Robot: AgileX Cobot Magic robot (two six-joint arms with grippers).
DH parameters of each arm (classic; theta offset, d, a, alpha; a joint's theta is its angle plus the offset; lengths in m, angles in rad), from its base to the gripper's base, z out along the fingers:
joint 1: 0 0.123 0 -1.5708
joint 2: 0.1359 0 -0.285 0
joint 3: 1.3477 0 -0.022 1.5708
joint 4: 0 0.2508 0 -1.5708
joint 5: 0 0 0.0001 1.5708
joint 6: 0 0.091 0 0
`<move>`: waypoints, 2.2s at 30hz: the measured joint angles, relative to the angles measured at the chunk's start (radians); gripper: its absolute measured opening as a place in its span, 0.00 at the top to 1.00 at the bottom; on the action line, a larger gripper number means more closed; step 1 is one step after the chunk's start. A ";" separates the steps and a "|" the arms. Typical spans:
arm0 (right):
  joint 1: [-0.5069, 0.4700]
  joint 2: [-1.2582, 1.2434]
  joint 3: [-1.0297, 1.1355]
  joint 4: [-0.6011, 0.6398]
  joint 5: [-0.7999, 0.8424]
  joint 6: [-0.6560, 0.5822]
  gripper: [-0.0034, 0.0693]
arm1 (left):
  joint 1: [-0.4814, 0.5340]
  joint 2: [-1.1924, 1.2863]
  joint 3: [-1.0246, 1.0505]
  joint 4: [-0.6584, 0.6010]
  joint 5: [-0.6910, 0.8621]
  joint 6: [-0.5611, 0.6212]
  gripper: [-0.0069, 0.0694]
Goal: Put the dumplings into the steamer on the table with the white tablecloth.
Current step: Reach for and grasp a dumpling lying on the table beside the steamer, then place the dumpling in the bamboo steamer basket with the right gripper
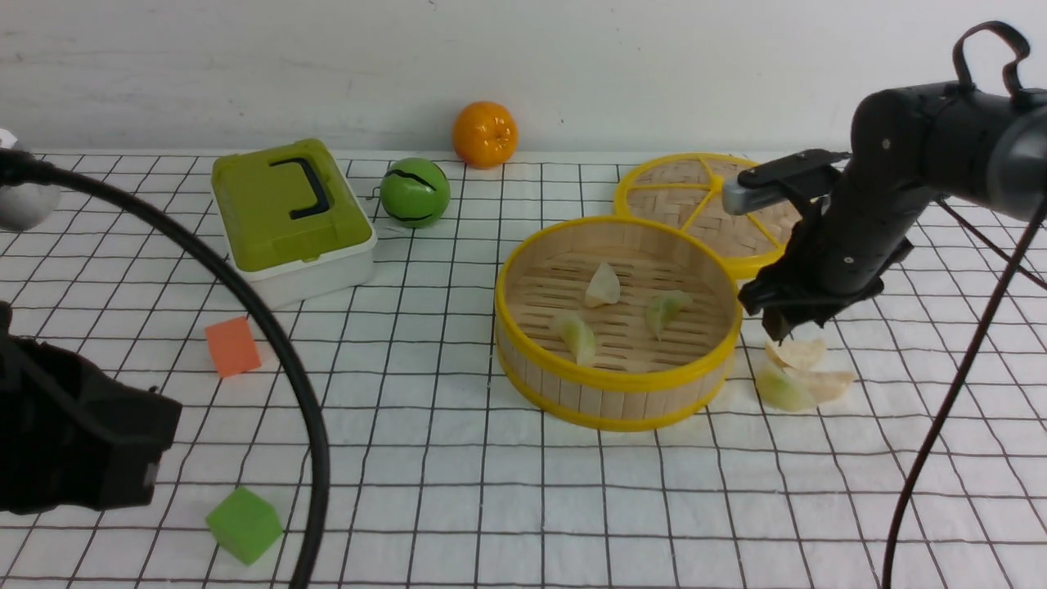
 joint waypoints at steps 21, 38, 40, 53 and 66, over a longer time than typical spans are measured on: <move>0.000 0.093 -0.044 -0.140 0.025 -0.023 0.71 | 0.000 0.009 0.000 -0.009 -0.008 0.000 0.89; 0.238 -0.136 -0.038 0.118 -0.015 -0.090 0.71 | 0.000 0.010 0.000 -0.053 -0.157 0.010 0.88; 0.257 -0.107 -0.041 0.122 -0.035 -0.076 0.71 | 0.000 0.010 0.000 -0.054 -0.156 0.019 0.88; 0.258 0.034 -0.058 0.111 -0.037 0.086 0.71 | 0.000 0.010 0.000 -0.055 -0.098 0.059 0.87; 0.251 -0.031 -0.247 0.018 0.267 0.086 0.31 | 0.000 0.010 0.000 -0.060 -0.097 0.064 0.86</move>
